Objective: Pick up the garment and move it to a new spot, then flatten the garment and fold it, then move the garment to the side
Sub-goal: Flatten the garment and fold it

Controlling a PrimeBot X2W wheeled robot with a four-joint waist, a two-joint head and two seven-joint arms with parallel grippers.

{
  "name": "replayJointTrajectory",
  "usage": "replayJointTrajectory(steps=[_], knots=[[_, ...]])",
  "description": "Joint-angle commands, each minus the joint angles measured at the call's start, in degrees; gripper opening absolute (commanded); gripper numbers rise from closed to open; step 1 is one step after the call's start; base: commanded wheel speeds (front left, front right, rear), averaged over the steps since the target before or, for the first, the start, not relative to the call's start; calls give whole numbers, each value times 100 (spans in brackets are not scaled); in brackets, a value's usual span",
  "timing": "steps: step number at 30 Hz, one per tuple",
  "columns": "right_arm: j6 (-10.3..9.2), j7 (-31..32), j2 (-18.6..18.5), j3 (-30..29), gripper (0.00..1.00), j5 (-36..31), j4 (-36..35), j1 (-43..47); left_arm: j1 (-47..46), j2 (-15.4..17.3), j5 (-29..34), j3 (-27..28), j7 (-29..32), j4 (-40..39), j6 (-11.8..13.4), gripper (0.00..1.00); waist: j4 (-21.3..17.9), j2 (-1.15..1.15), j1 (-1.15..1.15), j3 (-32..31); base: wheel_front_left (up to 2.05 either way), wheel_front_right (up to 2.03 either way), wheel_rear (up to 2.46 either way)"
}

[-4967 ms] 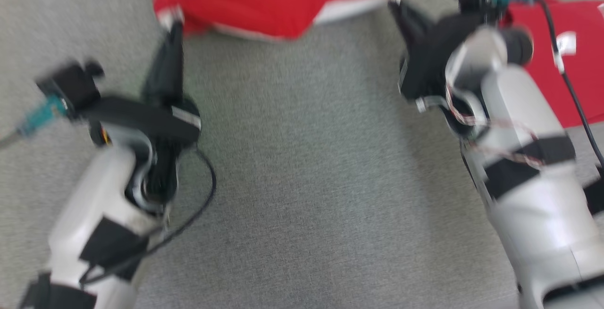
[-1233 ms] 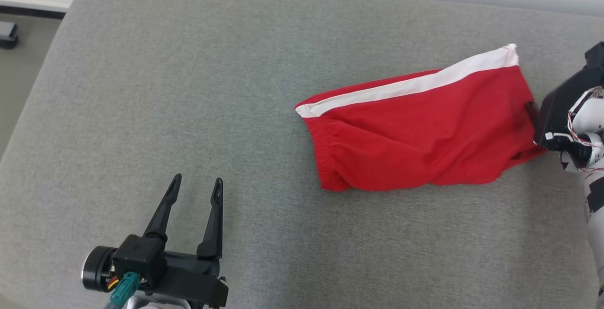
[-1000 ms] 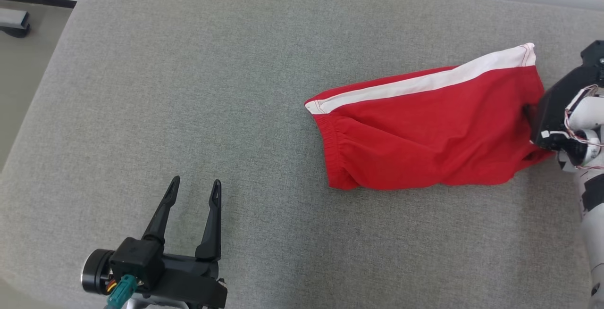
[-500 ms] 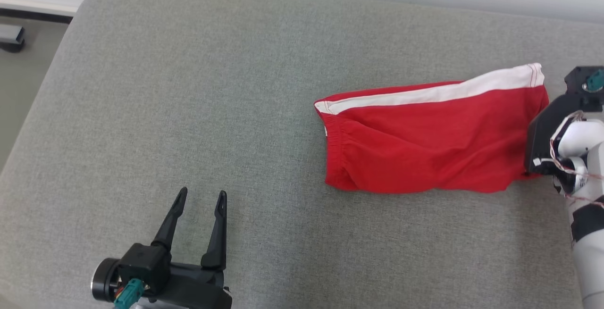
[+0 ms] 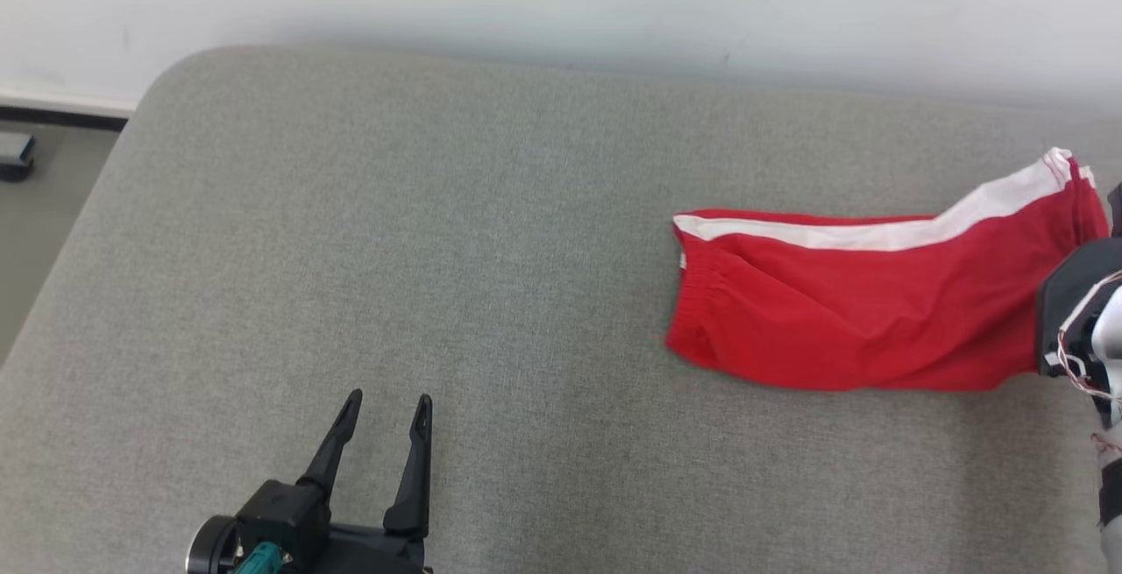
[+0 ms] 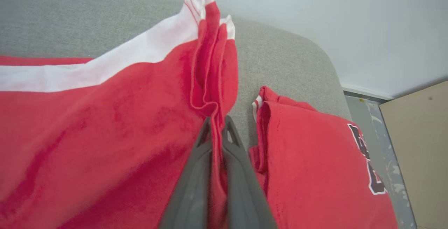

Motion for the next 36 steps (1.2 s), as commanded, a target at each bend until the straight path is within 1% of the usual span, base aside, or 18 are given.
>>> replayJointTrajectory(steps=[1, 4, 6, 8, 9, 10, 13, 14, 16, 19, 28, 32, 33, 34, 35, 36], knots=[[-18, -45, -21, -10, 0, -131, -112, 93, 110, -1, -28, -10, -15, 30, -19, 100, -64, 0, 0, -218, 0, 0, 0], [-18, -79, 20, 53, 0, -308, -326, 218, 181, 23, -46, -36, -7, 57, -24, 100, -54, 0, 0, -362, 0, 0, 0], [-18, -35, 169, 201, 0, -241, -439, 253, 234, 43, -65, -36, -4, 55, -20, 100, -47, 0, 0, -436, 0, 0, 0], [-17, 40, 331, 468, 0, -104, -530, 253, 277, 53, -91, -27, -5, 61, -11, 100, -48, 0, 0, -495, 0, 0, 0], [-17, 40, 331, 468, 0, -104, -530, 253, 277, 53, -91, -27, -5, 61, -11, 100, -48, 0, 0, -495, 0, 0, 0], [-18, 112, 436, 757, 0, 13, -610, 203, 317, 55, -103, -27, -5, 53, -3, 100, -46, 0, 0, -526, 0, 0, 0], [-17, 156, 657, 1167, 0, 397, -559, 83, 346, 36, -136, -43, -5, 47, 2, 100, -28, 0, 0, -532, 0, 0, 0], [-17, 179, 736, 1288, 0, 516, -488, 37, 341, 27, -144, -50, -5, 46, 1, 100, -13, 0, 0, -531, 0, 0, 0], [-18, 174, 779, 1497, 0, 651, -306, -56, 318, 11, -148, -74, 0, 46, -14, 100, 37, 0, 0, -514, 0, 0, 0], [-17, 73, 899, 1653, 0, 808, 25, -219, 271, -13, -166, -91, 3, 58, -31, 100, 120, 0, 0, -474, 0, 0, 0], [-17, -286, 1404, 1777, 0, 888, 1082, -744, 185, -58, -219, -19, -6, 115, -56, 100, 317, 0, 0, -316, 0, 0, 0], [-17, -325, 1534, 1920, 0, 932, 1486, -900, 145, -92, -206, -8, -9, 131, -82, 100, 358, 0, 0, -263, 0, 0, 0], [-17, -337, 1564, 1968, 24, 974, 1566, -934, 141, -98, -202, -2, -9, 136, -88, 100, 365, 0, 0, -257, 0, 0, 0], [-17, -389, 1601, 1978, 96, 1057, 1610, -975, 141, -105, -197, 3, -10, 141, -74, 100, 368, 0, 0, -249, 0, 0, 0], [-17, -459, 1630, 1947, 100, 1177, 1629, -1020, 141, -112, -193, 9, -11, 145, -77, 100, 367, 0, 0, -245, 0, 0, 0], [-17, -507, 1655, 1931, 100, 1352, 1641, -1058, 140, -116, -187, 16, -11, 149, -82, 100, 362, 0, 0, -246, 0, 0, 0]])
